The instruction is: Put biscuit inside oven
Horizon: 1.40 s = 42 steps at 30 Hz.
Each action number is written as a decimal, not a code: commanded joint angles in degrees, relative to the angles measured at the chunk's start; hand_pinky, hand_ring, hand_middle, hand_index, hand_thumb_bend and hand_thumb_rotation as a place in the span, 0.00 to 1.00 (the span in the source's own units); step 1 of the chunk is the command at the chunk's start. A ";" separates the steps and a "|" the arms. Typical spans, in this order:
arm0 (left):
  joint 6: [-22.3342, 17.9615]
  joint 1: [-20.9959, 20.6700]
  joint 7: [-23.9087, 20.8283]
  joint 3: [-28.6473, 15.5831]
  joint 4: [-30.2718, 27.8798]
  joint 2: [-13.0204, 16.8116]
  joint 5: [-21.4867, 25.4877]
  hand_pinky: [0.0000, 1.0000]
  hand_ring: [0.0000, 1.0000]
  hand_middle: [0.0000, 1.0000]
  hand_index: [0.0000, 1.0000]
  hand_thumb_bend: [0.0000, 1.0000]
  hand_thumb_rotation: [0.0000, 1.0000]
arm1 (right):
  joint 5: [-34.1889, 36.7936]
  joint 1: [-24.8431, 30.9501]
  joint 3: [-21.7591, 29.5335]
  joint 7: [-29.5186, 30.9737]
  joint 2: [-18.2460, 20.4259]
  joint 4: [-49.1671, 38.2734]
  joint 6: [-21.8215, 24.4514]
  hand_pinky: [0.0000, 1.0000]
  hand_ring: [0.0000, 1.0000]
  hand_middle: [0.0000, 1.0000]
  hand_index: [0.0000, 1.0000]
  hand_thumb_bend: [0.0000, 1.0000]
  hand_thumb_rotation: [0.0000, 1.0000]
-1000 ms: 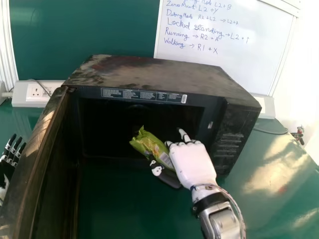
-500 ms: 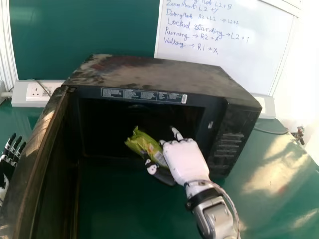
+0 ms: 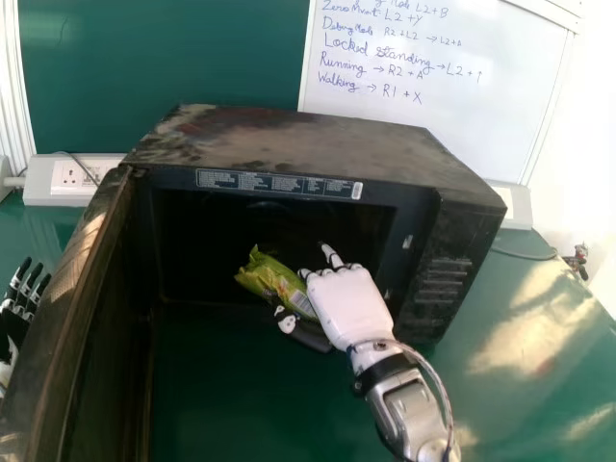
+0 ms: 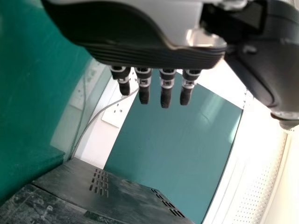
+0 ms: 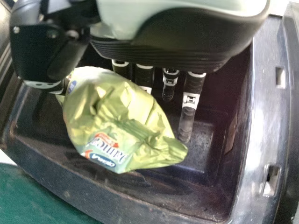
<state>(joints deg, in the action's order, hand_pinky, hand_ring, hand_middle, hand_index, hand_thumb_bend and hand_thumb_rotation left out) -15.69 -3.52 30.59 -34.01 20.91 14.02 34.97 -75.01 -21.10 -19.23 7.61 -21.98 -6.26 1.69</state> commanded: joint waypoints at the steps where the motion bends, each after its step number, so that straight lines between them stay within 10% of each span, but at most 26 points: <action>1: -0.35 1.05 -0.01 0.53 1.72 -2.08 0.32 0.69 0.73 0.79 0.88 0.13 0.00 | 0.55 -1.80 -0.40 -1.88 0.07 1.10 0.45 0.51 0.51 0.46 0.53 0.53 0.00; 42: -0.17 1.41 0.00 0.37 1.58 -2.11 0.48 0.72 0.73 0.79 0.89 0.15 0.00 | 8.88 -17.10 -6.51 -11.30 2.44 23.60 -0.82 0.53 0.54 0.47 0.53 0.52 0.00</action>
<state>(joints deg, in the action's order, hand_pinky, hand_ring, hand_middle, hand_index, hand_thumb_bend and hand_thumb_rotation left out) -15.69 -3.47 30.50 -34.06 20.65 13.98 34.97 -66.86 -35.97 -25.29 -2.22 -20.06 16.15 1.10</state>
